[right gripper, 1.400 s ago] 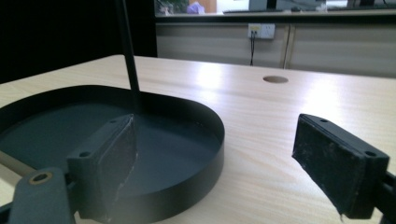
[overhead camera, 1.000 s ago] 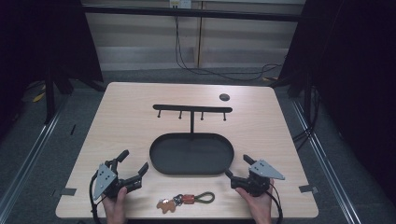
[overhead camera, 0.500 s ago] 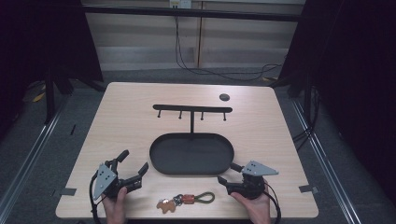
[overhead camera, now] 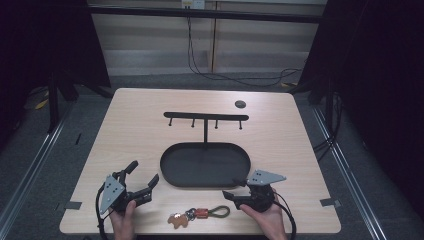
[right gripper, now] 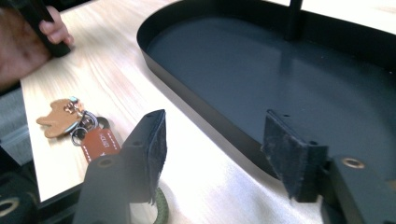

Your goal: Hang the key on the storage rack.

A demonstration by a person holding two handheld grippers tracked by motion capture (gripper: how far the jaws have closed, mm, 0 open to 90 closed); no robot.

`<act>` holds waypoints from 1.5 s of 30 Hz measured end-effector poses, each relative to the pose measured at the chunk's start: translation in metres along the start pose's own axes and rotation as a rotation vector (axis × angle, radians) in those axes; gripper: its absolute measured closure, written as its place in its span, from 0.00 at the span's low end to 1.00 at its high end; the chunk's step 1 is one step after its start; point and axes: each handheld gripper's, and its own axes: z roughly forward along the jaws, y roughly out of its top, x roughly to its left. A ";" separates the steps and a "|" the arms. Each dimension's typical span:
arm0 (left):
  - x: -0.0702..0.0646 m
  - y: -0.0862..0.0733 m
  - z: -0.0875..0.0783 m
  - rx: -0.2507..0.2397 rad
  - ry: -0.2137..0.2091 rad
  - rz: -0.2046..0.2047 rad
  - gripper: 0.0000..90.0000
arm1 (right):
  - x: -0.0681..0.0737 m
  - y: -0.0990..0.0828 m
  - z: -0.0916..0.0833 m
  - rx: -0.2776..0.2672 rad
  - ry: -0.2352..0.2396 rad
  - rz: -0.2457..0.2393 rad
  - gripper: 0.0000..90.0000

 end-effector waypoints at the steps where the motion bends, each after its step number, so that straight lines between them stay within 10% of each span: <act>1: 0.000 0.000 0.000 0.001 0.001 0.005 0.18 | 0.001 0.002 0.001 0.007 -0.007 -0.011 0.46; 15: 0.000 0.000 0.000 0.000 0.001 0.002 0.18 | -0.005 0.027 0.004 0.220 0.150 0.016 0.56; 21: 0.000 0.000 0.000 0.001 0.004 0.003 0.18 | -0.003 0.030 0.007 0.303 0.123 -0.001 0.48; 45: 0.000 0.000 0.000 0.001 0.004 0.006 0.18 | 0.009 0.025 0.025 0.533 0.157 -0.057 0.86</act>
